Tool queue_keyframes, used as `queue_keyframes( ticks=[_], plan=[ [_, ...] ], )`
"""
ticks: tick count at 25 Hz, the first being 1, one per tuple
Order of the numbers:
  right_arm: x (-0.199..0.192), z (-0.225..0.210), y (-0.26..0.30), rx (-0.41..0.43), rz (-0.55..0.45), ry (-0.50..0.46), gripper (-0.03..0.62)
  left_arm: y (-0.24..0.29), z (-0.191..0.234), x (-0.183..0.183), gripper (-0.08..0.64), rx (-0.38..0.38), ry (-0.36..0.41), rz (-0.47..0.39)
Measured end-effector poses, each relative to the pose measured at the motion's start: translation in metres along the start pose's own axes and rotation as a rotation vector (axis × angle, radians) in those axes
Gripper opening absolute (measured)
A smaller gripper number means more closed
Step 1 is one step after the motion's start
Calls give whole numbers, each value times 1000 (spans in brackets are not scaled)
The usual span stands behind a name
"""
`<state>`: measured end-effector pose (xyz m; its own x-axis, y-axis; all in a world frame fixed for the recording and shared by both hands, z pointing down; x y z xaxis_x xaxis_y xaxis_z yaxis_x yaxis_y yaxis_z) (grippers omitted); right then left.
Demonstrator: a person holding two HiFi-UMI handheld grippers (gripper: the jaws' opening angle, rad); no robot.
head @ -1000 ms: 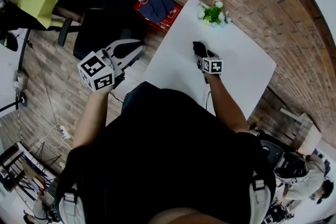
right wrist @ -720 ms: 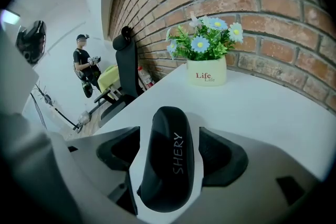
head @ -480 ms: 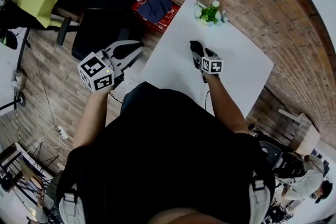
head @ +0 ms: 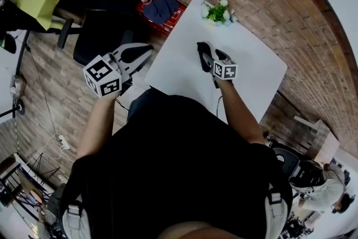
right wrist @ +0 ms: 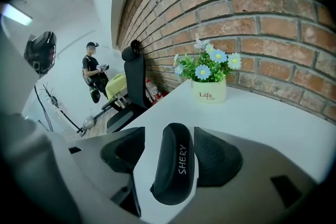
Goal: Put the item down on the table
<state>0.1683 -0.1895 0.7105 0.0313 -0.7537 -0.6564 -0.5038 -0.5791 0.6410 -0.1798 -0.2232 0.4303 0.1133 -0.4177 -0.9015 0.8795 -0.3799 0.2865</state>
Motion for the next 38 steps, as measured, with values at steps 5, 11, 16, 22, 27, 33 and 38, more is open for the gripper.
queue_keyframes(
  ticks=[5, 11, 16, 22, 27, 33, 38],
  plan=[
    [7, 4, -13, 11, -20, -16, 265, 6, -11, 2, 25, -2, 6, -6],
    [5, 5, -24, 33, -34, -19, 236, 15, -24, 1, 25, -8, 10, -5],
    [8, 4, -41, 39, -56, -28, 210, 22, -37, 1, 25, -11, 21, -7],
    [12, 3, -65, 48, -92, -38, 177, 33, -54, 1, 25, -30, 33, -12],
    [13, 7, -86, 72, -125, -18, 163, 44, -67, 1, 25, -43, 32, -7],
    [19, 8, -112, 69, -159, -37, 141, 53, -78, 2, 25, -61, 44, -7],
    [19, 12, -127, 72, -179, -46, 120, 58, -86, 5, 25, -63, 53, -9]
  ],
)
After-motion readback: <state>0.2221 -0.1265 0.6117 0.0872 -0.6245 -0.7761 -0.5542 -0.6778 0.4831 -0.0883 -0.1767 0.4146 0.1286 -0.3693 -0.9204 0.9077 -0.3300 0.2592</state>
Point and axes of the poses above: the fingertips, and each gripper's own axes: y forward along the fingers, z to its left, x out of its top, the point moved 8 cm from there along -y, backward along the fingers, and after that the axes turned 8 degrees about x, right-handed, at the moved point
